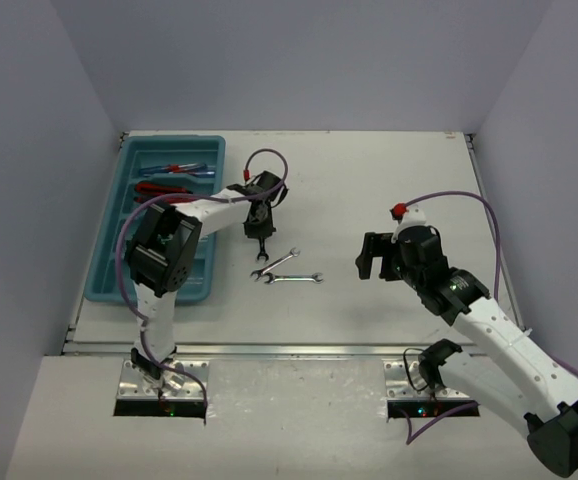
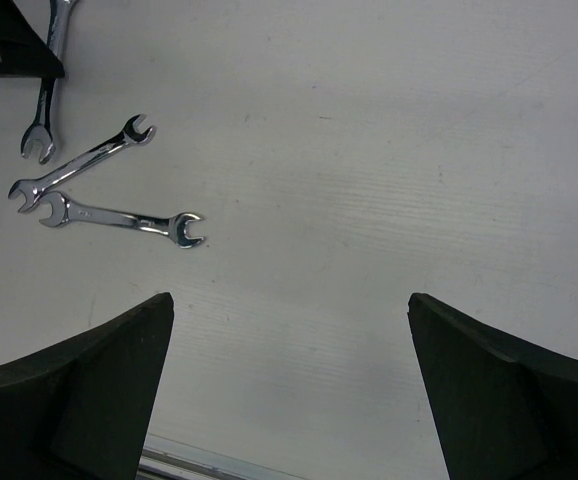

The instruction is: Sort the tools into containers

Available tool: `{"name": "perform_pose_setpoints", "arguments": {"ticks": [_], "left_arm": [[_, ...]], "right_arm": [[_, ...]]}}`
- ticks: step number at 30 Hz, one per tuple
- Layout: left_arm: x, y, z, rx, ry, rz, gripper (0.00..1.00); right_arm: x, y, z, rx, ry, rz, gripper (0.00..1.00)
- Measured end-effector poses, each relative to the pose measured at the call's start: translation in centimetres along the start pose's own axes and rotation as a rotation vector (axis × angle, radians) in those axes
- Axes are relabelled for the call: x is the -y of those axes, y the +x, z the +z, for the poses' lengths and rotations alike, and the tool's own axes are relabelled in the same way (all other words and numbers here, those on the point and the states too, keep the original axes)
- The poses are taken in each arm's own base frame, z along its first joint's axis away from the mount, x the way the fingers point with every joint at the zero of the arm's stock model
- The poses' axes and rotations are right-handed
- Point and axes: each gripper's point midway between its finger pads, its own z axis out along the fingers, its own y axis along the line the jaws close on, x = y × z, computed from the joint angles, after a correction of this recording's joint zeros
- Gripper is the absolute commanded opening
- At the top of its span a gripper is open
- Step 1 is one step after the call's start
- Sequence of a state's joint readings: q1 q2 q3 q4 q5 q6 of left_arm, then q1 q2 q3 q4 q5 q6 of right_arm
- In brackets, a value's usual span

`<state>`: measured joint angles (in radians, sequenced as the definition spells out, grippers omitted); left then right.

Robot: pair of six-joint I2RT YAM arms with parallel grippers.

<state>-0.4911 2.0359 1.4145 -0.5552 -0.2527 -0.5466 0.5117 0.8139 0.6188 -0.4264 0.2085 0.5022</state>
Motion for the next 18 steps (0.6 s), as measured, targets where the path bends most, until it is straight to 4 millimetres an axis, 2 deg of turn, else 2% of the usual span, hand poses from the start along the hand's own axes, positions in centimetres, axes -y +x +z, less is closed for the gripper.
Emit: {"name": "perform_pose_setpoints", "arguments": {"ticks": [2, 4, 12, 18], "left_arm": [[-0.2, 0.3, -1.0, -0.002, 0.017, -0.003, 0.0], [0.1, -0.2, -2.1, 0.014, 0.043, -0.013, 0.0], [2.2, -3.4, -6.2, 0.129, 0.182, -0.058, 0.0], [2.5, -4.2, -7.9, 0.165, 0.218, -0.069, 0.0]], "right_arm": [[0.0, 0.0, 0.0, 0.0, 0.0, -0.002, 0.99], [0.0, 0.0, 0.0, 0.0, 0.001, -0.003, 0.99], [0.2, 0.1, 0.0, 0.001, 0.008, -0.006, 0.99], [0.3, 0.0, 0.1, 0.002, 0.013, -0.006, 0.99]]}}
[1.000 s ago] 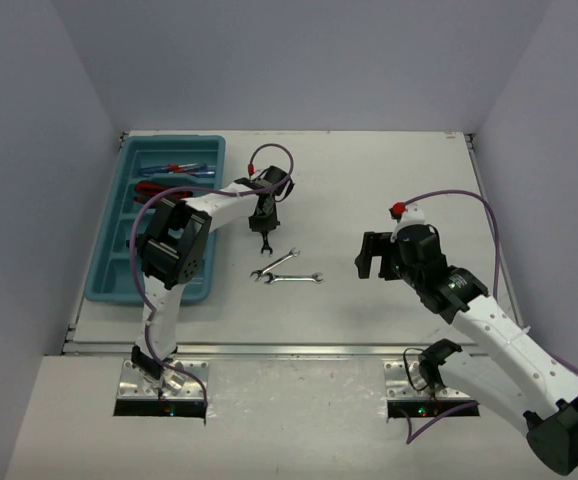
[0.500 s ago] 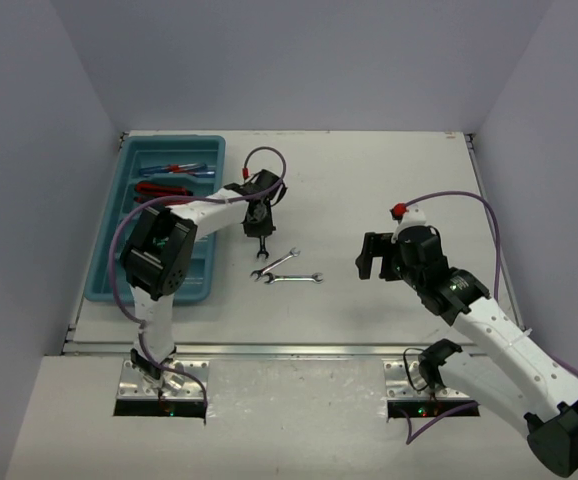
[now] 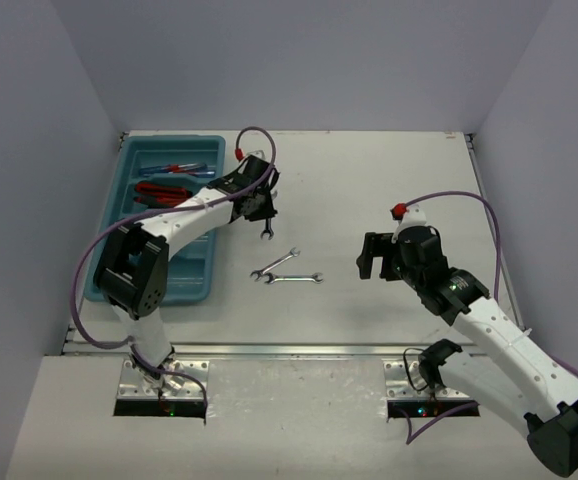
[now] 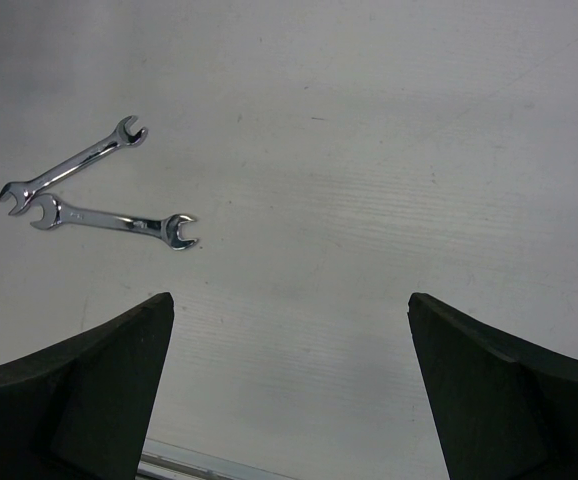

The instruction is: Sort the tools into containers

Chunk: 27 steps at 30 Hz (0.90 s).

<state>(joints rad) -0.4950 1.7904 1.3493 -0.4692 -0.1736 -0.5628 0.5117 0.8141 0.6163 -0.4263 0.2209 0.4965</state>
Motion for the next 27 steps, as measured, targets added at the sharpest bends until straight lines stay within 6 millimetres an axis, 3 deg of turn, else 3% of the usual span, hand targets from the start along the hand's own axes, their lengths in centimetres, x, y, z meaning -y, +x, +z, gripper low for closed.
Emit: {"name": "perform_pose_setpoints", "arguments": {"ticks": [5, 13, 16, 19, 24, 27], "left_arm": [[0.0, -0.7, -1.8, 0.036, 0.012, -0.015, 0.0], [0.8, -3.8, -6.1, 0.151, 0.07, -0.047, 0.0], [1.1, -3.6, -5.7, 0.149, 0.081, -0.047, 0.0], [0.4, -1.5, -3.9, 0.098, 0.057, -0.032, 0.03], [-1.4, 2.5, -1.9, -0.008, -0.014, 0.039, 0.58], [-2.1, 3.6, -1.9, -0.035, -0.054, 0.101, 0.76]], "right_arm": [[0.1, 0.0, 0.0, 0.001, 0.004, 0.0, 0.99], [0.1, 0.0, 0.0, 0.002, 0.006, 0.0, 0.99], [0.1, 0.0, 0.0, 0.002, 0.007, 0.0, 0.99], [0.2, 0.0, 0.1, 0.003, 0.01, -0.001, 0.99], [0.2, 0.1, 0.3, -0.004, 0.012, -0.003, 0.99], [0.2, 0.2, 0.3, -0.008, 0.013, -0.006, 0.99]]}}
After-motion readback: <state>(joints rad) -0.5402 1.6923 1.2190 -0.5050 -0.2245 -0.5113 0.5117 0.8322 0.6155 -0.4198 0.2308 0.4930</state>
